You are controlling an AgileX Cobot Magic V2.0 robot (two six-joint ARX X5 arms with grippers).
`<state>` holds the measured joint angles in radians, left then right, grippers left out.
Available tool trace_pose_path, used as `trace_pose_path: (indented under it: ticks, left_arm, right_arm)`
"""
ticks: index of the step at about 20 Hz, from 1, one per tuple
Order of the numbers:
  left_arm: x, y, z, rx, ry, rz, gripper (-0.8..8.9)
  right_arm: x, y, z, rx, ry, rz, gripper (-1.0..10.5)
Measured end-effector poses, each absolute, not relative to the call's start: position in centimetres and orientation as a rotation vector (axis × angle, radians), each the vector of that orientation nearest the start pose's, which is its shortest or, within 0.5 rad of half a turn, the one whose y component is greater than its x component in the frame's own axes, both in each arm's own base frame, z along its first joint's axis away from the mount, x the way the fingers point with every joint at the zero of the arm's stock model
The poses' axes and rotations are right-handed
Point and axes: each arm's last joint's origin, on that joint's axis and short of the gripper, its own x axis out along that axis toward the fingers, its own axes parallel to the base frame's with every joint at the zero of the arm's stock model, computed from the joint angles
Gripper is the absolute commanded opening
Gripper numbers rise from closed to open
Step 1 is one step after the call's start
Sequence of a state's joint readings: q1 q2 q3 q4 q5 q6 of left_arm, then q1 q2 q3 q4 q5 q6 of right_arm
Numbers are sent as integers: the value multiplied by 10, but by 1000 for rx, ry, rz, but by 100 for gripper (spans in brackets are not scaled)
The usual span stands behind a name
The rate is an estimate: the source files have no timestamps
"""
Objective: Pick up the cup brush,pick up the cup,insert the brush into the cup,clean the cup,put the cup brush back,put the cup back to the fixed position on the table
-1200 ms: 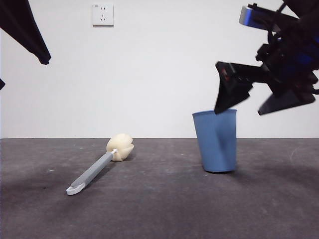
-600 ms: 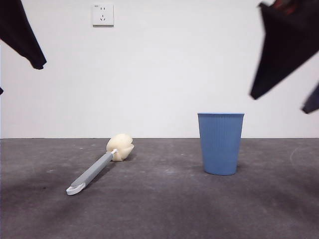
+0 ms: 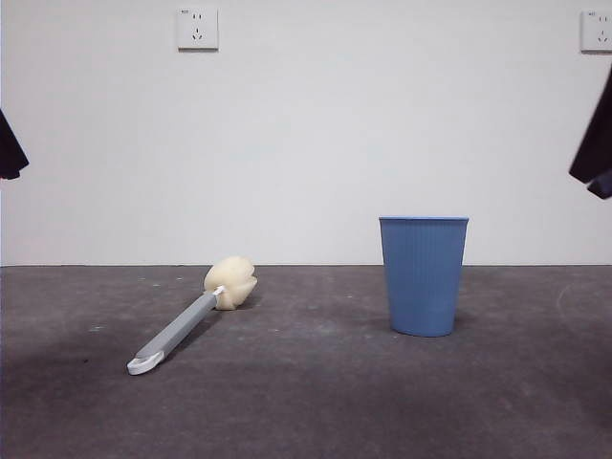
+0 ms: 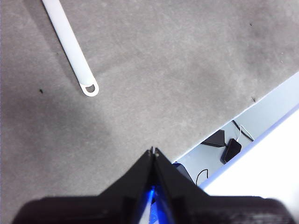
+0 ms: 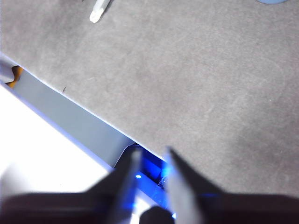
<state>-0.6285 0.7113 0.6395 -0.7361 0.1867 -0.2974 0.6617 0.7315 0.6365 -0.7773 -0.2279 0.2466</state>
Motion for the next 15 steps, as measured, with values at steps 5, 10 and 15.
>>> trace_pose_path:
  ticks: [5, 10, 15]
  left_arm:
    - [106, -84, 249, -84, 909, -642, -4]
    - [107, -84, 249, -83, 906, -639, -4]
    - [110, -69, 262, 6, 661, -451, -3]
  right_arm:
    - [102, 88, 243, 26, 975, 713, 1]
    - [102, 88, 243, 27, 975, 713, 1]
    - [102, 88, 243, 27, 974, 713, 1]
